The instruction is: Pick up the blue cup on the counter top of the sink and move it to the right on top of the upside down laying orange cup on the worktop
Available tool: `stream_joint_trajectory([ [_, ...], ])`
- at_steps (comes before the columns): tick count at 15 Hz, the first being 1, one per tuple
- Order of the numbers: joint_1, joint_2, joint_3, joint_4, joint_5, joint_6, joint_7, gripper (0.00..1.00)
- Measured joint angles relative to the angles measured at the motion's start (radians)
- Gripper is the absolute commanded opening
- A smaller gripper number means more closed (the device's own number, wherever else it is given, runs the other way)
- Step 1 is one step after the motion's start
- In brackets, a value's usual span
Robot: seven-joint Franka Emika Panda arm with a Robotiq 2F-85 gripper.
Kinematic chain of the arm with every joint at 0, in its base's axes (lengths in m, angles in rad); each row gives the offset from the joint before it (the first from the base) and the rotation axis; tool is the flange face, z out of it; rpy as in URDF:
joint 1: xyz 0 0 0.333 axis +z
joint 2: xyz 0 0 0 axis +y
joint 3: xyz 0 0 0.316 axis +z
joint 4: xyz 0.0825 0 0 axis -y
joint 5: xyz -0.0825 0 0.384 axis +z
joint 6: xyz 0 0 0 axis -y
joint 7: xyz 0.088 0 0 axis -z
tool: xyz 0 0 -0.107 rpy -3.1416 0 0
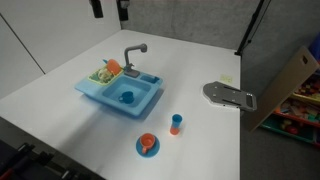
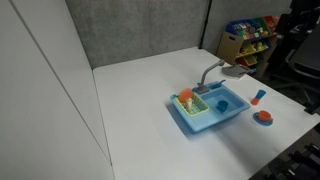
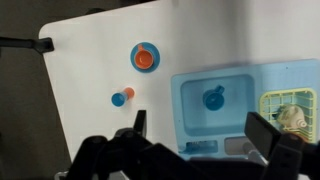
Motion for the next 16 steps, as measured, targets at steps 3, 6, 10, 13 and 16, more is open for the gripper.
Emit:
stream_joint_trajectory([
  [3, 0.009, -0.026, 0.012, 0.000, 0.044, -0.036, -0.087, 1.00],
  [6, 0.020, -0.042, 0.018, 0.000, 0.072, -0.065, -0.166, 1.00],
  [10, 0.026, -0.060, 0.022, -0.002, 0.096, -0.067, -0.250, 1.00],
  [13, 0.028, -0.076, 0.027, -0.003, 0.096, -0.066, -0.254, 1.00],
  [16, 0.028, -0.093, 0.029, -0.006, 0.096, -0.063, -0.242, 1.00],
])
